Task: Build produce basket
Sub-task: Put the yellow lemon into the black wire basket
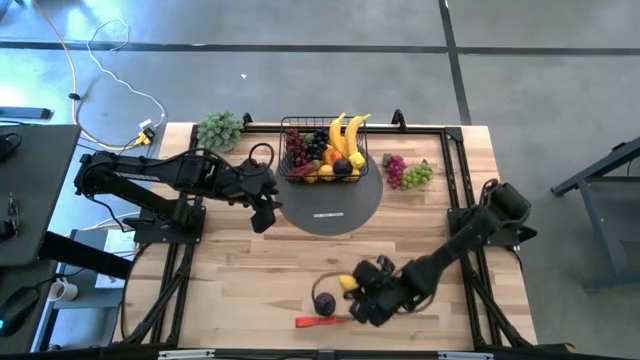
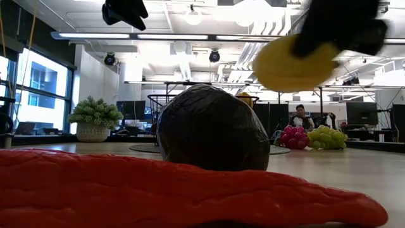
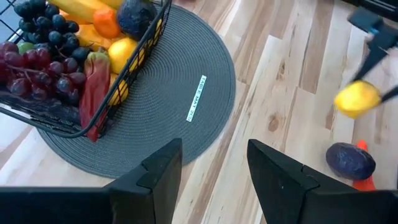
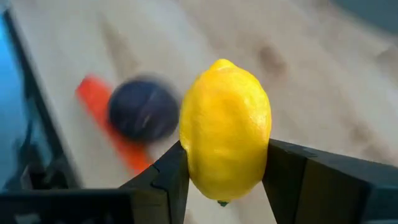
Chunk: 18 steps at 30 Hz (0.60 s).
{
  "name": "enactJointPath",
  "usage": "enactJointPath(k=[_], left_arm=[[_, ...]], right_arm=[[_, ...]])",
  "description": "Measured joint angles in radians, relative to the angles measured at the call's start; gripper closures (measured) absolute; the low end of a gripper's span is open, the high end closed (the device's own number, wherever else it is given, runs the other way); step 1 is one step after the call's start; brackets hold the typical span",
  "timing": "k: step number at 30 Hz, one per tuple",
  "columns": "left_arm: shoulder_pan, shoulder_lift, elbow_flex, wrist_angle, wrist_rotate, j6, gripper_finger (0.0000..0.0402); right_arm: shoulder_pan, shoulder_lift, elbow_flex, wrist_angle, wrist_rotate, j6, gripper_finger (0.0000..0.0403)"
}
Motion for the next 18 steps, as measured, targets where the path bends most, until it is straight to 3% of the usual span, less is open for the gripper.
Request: enactJointPath(k=[9,18], left_arm=[[0.000,0.000,0.000,0.000,0.001,0.052,0.0229],[0.000,0.000,0.000,0.000,0.000,0.079,0.0229]], right_arm=[[-0.171,-0.087,0.000,-0.072,0.063,-0.026,0.0266],[-0.376,-0.187,0.000,-0.057,0.074,-0.228,0.0266]])
